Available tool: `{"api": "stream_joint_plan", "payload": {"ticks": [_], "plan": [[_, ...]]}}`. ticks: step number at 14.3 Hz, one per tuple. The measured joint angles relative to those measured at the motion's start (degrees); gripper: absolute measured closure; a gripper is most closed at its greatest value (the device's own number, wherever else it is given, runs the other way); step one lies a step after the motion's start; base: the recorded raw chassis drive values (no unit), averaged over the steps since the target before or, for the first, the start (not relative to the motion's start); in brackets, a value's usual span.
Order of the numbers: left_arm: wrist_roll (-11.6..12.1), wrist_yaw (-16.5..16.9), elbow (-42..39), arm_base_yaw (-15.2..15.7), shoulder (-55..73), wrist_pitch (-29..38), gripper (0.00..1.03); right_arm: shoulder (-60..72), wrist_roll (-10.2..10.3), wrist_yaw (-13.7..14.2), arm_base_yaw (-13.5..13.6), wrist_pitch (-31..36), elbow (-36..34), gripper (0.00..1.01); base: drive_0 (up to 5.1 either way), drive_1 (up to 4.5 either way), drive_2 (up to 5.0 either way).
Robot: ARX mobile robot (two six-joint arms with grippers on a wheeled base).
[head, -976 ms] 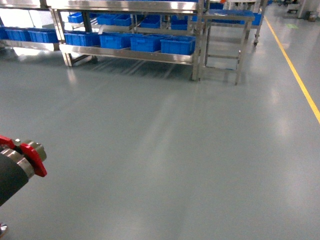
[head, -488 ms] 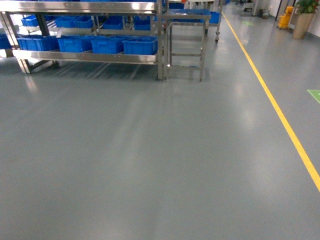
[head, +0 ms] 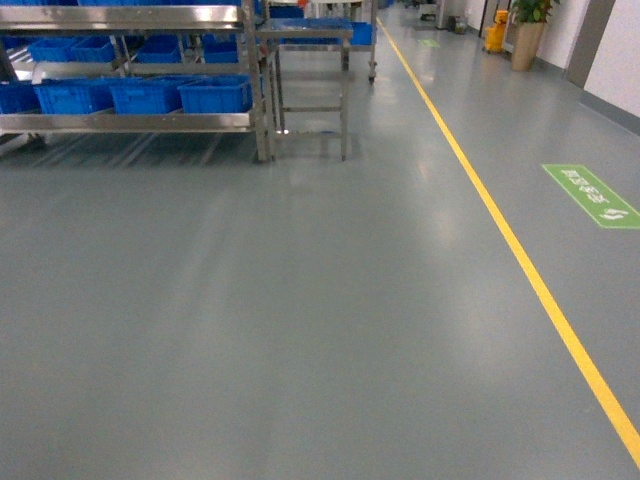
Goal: Pick blue part to blue bin on bottom shelf
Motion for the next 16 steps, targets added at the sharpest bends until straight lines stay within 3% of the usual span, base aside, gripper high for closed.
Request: {"api": "stream_joint_plan", "payload": {"ticks": [16], "plan": [[0.0, -0.2, 0.0, 0.1, -0.2, 0.0, 0.59, 0.0, 0.0, -0.1, 0.0, 0.0, 0.0, 0.03, 0.0, 3.86, -3.9]]}}
